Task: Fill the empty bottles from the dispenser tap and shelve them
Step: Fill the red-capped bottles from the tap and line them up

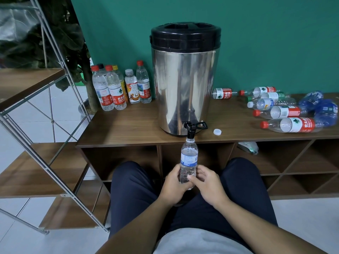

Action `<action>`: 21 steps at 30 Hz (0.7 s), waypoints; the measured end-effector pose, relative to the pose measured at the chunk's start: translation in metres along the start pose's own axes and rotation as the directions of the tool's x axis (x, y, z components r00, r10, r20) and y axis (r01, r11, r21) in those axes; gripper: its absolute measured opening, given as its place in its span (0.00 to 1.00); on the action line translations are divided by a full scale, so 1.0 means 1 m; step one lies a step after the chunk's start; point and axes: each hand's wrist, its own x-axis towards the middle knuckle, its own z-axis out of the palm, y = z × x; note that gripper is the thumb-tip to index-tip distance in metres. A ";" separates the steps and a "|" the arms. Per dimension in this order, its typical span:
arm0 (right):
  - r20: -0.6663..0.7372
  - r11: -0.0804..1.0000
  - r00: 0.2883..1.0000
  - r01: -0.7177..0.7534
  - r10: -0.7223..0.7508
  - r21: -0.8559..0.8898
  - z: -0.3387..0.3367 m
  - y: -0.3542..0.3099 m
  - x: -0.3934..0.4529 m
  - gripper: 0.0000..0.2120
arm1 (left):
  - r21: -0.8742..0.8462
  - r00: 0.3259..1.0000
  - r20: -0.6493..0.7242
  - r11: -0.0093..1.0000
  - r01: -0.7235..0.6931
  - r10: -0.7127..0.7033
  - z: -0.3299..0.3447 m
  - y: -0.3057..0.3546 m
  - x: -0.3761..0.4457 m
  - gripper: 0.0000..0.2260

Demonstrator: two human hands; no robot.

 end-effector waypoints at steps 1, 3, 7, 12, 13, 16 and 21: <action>-0.004 1.000 1.000 -0.003 0.003 -0.003 0.000 0.000 0.000 0.18 | -0.013 1.000 -0.001 1.000 0.001 -0.001 0.000 0.000 0.000 0.27; -0.009 1.000 1.000 -0.014 0.014 -0.010 -0.001 0.001 0.002 0.18 | -0.032 1.000 -0.003 0.999 0.005 -0.006 0.001 0.000 0.000 0.27; 0.004 0.999 1.000 -0.019 0.019 -0.031 -0.003 0.003 0.004 0.18 | -0.045 1.000 -0.011 0.999 0.009 -0.010 0.003 -0.002 0.002 0.27; -0.038 0.999 0.999 -0.031 0.030 -0.031 -0.014 -0.004 0.009 0.19 | -0.065 0.999 -0.037 0.998 0.015 -0.018 0.003 -0.006 0.008 0.25; -0.068 0.999 0.997 -0.038 0.037 -0.021 -0.018 -0.006 0.012 0.20 | -0.060 0.999 -0.039 0.998 0.016 -0.019 0.004 -0.008 0.010 0.26; -0.160 0.999 0.987 -0.036 0.034 -0.008 -0.033 -0.017 0.025 0.20 | -0.045 0.999 -0.042 0.999 0.012 -0.014 0.005 -0.012 0.015 0.26; -0.215 0.996 0.976 0.043 -0.026 0.075 -0.046 -0.067 0.052 0.12 | -0.060 0.998 -0.051 0.998 0.017 -0.020 0.006 -0.017 0.023 0.27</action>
